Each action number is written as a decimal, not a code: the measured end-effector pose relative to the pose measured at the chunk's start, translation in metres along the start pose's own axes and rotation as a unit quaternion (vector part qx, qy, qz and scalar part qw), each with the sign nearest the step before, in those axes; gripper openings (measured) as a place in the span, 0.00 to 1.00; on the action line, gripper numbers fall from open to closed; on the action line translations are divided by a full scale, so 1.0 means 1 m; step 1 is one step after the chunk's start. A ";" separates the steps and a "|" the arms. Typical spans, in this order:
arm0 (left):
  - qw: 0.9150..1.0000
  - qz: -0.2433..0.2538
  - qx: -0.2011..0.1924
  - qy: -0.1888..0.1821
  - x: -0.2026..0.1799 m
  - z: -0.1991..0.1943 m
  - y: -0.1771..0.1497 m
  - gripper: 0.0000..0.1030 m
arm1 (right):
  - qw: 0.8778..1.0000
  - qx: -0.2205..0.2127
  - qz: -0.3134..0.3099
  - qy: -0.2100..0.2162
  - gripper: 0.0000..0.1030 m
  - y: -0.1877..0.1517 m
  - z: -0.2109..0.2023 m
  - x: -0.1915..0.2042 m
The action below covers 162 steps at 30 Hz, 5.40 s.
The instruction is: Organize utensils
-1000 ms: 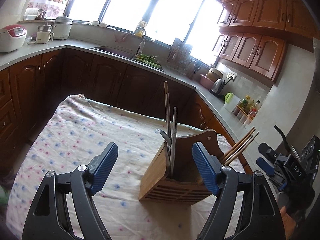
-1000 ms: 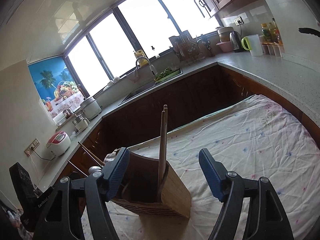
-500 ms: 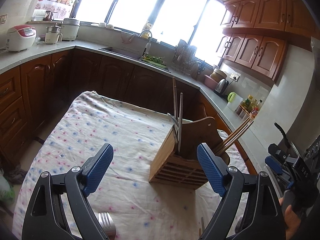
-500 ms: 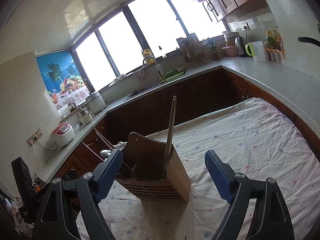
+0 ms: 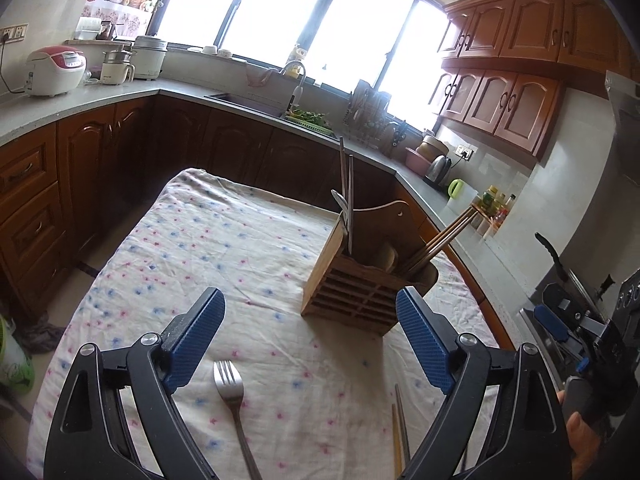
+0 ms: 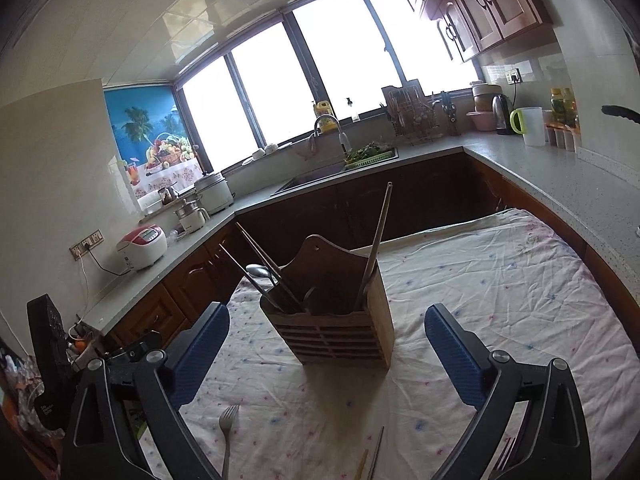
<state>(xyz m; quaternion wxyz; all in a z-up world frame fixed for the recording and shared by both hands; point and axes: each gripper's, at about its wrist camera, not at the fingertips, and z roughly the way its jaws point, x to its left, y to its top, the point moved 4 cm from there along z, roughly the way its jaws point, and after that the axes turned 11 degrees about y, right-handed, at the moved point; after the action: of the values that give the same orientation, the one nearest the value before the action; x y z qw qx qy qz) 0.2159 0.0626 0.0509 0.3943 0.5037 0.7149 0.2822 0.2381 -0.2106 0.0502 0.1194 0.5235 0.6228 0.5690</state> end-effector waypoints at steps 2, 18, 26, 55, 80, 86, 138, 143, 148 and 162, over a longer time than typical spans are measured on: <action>1.000 0.004 -0.002 -0.001 0.001 -0.010 -0.008 0.87 | 1.000 0.002 -0.008 0.004 0.98 -0.009 -0.009 0.006; 0.994 0.076 -0.082 0.013 -0.018 -0.104 -0.044 1.00 | 0.995 -0.035 -0.094 -0.004 1.00 -0.040 -0.098 0.047; 0.990 0.074 -0.114 0.039 -0.007 -0.120 -0.081 1.00 | 0.987 -0.084 -0.127 -0.043 1.00 -0.071 -0.128 0.054; 0.981 0.122 -0.114 0.103 -0.006 -0.102 -0.159 1.00 | 0.987 -0.038 -0.126 -0.087 1.00 -0.165 -0.115 0.031; 0.977 0.139 -0.111 0.121 -0.007 -0.098 -0.165 1.00 | 0.988 -0.042 -0.113 -0.100 1.00 -0.166 -0.123 0.018; 0.976 0.142 -0.108 0.122 -0.007 -0.097 -0.165 1.00 | 0.988 -0.043 -0.114 -0.100 1.00 -0.166 -0.123 0.017; 0.974 0.150 -0.118 0.122 -0.012 -0.097 -0.159 1.00 | 0.988 -0.048 -0.121 -0.082 1.00 -0.161 -0.122 0.025; 0.974 0.151 -0.118 0.122 -0.013 -0.096 -0.159 1.00 | 0.989 -0.050 -0.117 -0.078 1.00 -0.160 -0.124 0.023; 0.973 0.152 -0.120 0.121 -0.014 -0.097 -0.158 1.00 | 0.989 -0.050 -0.118 -0.075 1.00 -0.160 -0.124 0.024; 0.974 0.154 -0.113 0.118 -0.017 -0.096 -0.158 1.00 | 0.990 -0.051 -0.112 -0.071 1.00 -0.156 -0.126 0.022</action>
<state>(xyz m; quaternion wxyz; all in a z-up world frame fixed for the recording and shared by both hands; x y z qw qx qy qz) 0.0590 -0.0070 -0.0205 0.3137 0.5231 0.6334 0.4762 0.0547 -0.2361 -0.0294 0.2530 0.4823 0.6377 0.5447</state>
